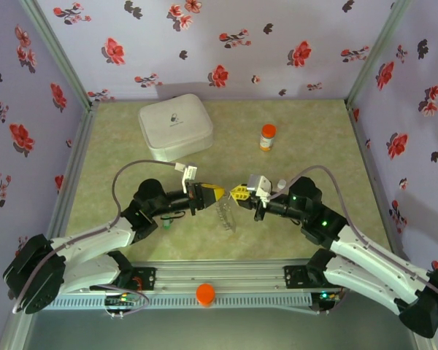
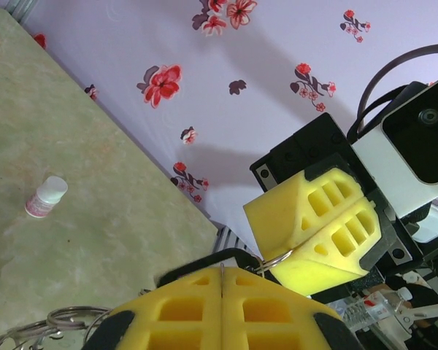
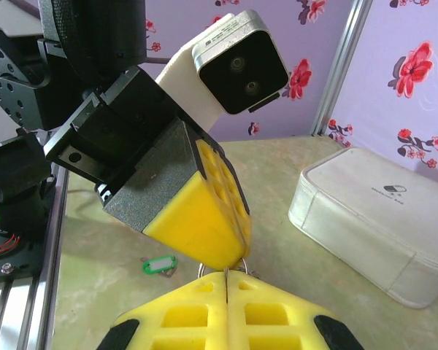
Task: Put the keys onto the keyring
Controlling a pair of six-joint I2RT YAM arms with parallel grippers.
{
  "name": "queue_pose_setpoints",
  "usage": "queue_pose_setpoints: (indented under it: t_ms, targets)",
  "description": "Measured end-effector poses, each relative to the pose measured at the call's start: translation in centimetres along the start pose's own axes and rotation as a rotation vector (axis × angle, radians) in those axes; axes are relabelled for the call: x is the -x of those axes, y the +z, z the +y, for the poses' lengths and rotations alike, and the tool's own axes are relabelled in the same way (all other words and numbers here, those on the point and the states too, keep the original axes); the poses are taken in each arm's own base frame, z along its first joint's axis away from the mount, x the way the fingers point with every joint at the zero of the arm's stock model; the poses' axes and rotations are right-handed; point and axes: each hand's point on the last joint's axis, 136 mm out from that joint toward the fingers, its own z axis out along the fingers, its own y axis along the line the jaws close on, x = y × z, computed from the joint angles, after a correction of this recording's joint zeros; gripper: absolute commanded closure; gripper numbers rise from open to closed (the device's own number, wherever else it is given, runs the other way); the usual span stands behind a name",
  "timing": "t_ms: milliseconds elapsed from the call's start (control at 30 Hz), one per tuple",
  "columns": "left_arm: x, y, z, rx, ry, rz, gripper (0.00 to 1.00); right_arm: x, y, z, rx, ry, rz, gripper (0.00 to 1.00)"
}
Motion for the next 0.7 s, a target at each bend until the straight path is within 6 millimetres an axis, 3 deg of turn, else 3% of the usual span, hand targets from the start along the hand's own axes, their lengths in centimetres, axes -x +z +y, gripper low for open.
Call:
queue_pose_setpoints:
  t_ms: [700]
  targets:
    - [0.01, 0.46, 0.27, -0.012, -0.050, -0.005, 1.00, -0.88, 0.50, -0.99, -0.047, -0.002, 0.031, 1.00]
